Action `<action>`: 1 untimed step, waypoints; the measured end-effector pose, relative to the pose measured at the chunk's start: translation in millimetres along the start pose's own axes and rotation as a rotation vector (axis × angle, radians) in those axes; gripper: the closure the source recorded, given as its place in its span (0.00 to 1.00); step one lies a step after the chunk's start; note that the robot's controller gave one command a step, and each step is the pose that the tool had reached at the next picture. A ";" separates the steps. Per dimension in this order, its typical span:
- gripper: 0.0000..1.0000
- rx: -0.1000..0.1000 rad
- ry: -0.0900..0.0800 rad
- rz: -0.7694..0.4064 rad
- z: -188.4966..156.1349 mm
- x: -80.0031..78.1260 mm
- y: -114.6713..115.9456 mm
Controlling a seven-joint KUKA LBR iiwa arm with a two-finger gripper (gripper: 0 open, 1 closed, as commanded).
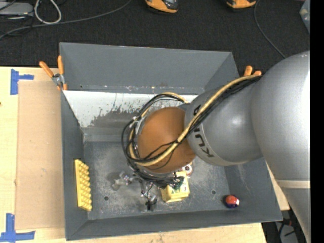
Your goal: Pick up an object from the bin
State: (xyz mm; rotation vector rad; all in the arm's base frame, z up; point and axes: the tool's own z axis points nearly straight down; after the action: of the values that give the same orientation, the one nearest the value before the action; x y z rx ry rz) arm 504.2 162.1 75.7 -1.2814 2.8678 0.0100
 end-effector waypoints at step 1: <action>0.00 -0.004 0.003 -0.063 -2.2 26.9 -17.9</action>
Offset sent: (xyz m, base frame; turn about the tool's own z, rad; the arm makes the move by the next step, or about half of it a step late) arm -0.0138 -0.0153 0.0029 -0.1180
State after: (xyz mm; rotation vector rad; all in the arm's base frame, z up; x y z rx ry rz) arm 499.6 130.1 77.7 -1.3724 2.8296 0.0144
